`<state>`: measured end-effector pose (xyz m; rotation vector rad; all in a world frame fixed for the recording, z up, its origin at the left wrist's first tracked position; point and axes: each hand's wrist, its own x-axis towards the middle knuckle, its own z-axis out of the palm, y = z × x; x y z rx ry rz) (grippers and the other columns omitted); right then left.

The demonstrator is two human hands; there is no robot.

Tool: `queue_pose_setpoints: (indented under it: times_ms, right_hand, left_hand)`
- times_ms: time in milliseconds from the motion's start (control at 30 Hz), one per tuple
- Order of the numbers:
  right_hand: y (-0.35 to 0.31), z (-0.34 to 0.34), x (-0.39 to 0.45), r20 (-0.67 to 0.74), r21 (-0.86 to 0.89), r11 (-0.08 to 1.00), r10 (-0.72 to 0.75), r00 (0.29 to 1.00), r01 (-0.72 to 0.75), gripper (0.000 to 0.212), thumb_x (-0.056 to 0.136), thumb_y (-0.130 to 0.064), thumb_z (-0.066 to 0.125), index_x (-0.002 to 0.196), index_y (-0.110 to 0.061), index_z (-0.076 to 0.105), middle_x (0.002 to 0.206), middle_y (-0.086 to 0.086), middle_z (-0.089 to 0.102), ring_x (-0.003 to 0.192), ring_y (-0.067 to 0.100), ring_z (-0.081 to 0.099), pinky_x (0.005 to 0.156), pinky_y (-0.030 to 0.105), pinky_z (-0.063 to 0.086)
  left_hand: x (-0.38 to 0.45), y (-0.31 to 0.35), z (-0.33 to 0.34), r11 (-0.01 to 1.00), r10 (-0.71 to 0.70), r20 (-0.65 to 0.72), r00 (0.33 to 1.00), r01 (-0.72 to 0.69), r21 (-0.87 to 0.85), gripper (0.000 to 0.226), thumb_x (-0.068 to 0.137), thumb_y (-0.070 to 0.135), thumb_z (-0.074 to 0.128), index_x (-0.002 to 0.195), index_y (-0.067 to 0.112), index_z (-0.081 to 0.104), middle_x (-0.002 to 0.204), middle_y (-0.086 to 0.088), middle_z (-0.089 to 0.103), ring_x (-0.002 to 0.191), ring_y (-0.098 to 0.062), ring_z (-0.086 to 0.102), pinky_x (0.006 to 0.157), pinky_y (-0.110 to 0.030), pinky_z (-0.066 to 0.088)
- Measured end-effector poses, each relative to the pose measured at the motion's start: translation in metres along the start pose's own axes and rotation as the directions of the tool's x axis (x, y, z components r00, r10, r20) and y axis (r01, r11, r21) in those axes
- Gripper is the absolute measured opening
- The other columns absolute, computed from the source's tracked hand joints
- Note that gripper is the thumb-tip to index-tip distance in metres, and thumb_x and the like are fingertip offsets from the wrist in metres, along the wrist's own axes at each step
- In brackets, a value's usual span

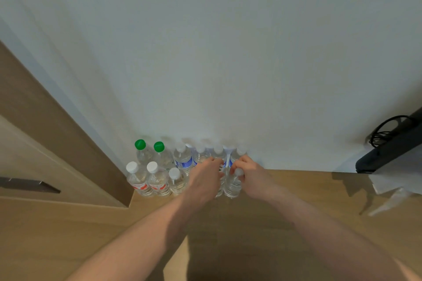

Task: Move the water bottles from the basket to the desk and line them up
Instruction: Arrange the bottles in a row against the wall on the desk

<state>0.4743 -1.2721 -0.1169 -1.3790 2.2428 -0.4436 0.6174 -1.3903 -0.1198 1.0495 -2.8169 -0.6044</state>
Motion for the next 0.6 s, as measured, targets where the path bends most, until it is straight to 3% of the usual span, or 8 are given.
queue_pose_setpoints:
  times_ms: [200,367,467,600]
  right_hand:
    - [0.003,0.005,-0.007,-0.007,0.017,0.999,0.038,0.999,-0.038,0.047,0.096,-0.003,0.059,0.135,-0.029,0.061,0.132,-0.009,0.048,0.119,0.019,0.049,0.092,0.029,0.043]
    - [-0.016,0.01,-0.009,-0.103,-0.207,0.977,0.028,0.994,-0.049,0.057,0.097,-0.021,0.065,0.15,-0.037,0.05,0.15,-0.009,0.044,0.133,0.023,0.04,0.107,0.034,0.042]
    - [-0.031,0.011,-0.007,-0.021,-0.242,0.97,-0.016,1.0,0.011,0.061,0.098,-0.027,0.064,0.154,-0.038,0.046,0.155,-0.007,0.046,0.141,0.027,0.037,0.112,0.043,0.04]
    - [-0.038,0.017,-0.01,0.012,-0.282,0.96,-0.003,1.0,0.006,0.067,0.098,-0.022,0.06,0.161,-0.033,0.037,0.157,-0.003,0.048,0.147,0.03,0.032,0.116,0.047,0.035]
  left_hand:
    - [-0.009,0.0,-0.007,0.998,0.051,0.016,0.999,-0.052,0.026,0.035,0.103,0.032,0.063,0.137,0.023,0.06,0.129,0.001,0.066,0.11,-0.024,0.067,0.084,-0.039,0.053]
    - [-0.023,-0.008,-0.016,0.999,0.029,-0.009,1.0,-0.028,0.043,0.04,0.107,0.029,0.053,0.146,0.023,0.052,0.147,0.003,0.05,0.115,-0.027,0.065,0.083,-0.041,0.053]
    - [-0.034,-0.026,-0.021,0.996,-0.04,-0.04,0.998,0.043,0.072,0.045,0.104,0.026,0.053,0.149,0.025,0.049,0.151,0.003,0.046,0.111,-0.028,0.068,0.082,-0.043,0.057]
    - [-0.04,-0.043,-0.024,0.995,-0.015,-0.009,1.0,0.015,0.101,0.044,0.107,0.022,0.053,0.151,0.024,0.048,0.148,-0.003,0.056,0.115,-0.028,0.067,0.091,-0.043,0.055]
